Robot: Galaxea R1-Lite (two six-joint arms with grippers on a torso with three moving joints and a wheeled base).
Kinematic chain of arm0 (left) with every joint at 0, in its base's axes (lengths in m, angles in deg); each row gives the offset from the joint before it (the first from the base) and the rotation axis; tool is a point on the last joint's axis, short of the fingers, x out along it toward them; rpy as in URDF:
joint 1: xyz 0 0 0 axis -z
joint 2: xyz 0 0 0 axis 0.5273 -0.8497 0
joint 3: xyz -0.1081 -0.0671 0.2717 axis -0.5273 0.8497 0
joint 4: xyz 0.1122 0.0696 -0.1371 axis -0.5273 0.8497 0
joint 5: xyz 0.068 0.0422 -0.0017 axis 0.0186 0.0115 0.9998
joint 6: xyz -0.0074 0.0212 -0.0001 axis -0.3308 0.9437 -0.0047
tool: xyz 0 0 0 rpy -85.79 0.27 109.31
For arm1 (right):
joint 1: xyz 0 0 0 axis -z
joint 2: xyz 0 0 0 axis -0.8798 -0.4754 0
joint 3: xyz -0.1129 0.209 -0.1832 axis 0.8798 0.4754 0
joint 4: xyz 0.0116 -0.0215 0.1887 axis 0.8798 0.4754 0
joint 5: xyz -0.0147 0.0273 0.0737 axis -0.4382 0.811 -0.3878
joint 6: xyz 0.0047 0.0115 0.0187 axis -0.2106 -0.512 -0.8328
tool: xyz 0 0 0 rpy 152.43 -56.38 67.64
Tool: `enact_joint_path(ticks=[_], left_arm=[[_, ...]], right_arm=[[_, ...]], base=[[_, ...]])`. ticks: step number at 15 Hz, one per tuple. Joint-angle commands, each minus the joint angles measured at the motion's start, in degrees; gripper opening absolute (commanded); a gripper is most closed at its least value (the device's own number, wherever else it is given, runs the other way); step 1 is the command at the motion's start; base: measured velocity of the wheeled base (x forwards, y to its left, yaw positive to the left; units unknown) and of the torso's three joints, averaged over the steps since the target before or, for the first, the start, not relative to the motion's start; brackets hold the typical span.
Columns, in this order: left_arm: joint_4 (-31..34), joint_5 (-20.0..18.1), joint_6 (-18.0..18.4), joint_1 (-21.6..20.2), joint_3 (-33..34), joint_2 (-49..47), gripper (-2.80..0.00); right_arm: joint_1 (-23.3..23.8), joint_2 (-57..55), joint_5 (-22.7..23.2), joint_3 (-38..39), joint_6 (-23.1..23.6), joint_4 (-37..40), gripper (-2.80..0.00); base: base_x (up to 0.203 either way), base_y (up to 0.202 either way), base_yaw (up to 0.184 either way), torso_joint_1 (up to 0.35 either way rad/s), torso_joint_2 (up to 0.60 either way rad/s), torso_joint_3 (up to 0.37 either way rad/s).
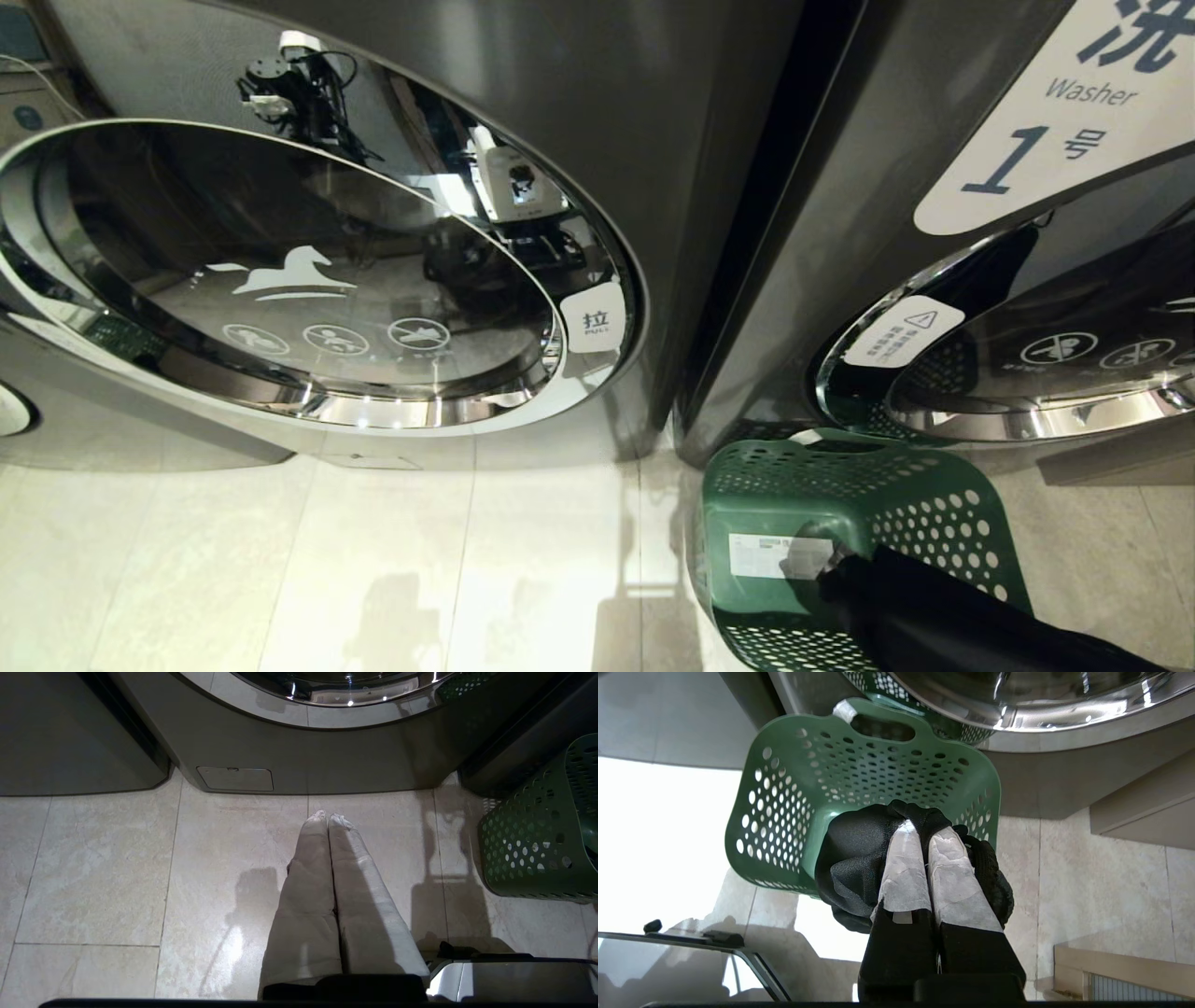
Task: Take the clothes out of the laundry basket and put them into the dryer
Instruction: Put the clothes in the dryer
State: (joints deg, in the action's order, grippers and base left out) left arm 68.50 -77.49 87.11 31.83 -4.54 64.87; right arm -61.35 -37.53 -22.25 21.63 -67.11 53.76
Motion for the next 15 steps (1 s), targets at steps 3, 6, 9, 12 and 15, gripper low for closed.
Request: enact_joint_path(ticks=[3,6,9,12,15], left_arm=[[0.04,0.00,-0.01,0.00,0.09,0.02,-2.80],[0.04,0.00,-0.01,0.00,0.09,0.02,-2.80],[0.04,0.00,-0.01,0.00,0.09,0.02,-2.80],[0.04,0.00,-0.01,0.00,0.09,0.02,-2.80],[0.04,0.00,-0.01,0.00,0.09,0.02,-2.80]], right_arm=[[0.00,-0.11,0.03,0.00,0.07,-0.03,-2.80],[0.00,-0.11,0.03,0.00,0.07,-0.03,-2.80],[0.00,-0.11,0.03,0.00,0.07,-0.03,-2.80],[0.00,-0.11,0.03,0.00,0.07,-0.03,-2.80],[0.00,-0.11,0.03,-0.03,0.15,-0.03,-2.80]], base=[[0.000,0.000,0.000,0.004,0.00,0.203],[0.000,0.000,0.000,0.003,0.00,0.201],[0.000,0.000,0.000,0.003,0.00,0.208],[0.000,0.000,0.000,0.002,0.00,0.205],[0.000,0.000,0.000,0.002,0.00,0.195]])
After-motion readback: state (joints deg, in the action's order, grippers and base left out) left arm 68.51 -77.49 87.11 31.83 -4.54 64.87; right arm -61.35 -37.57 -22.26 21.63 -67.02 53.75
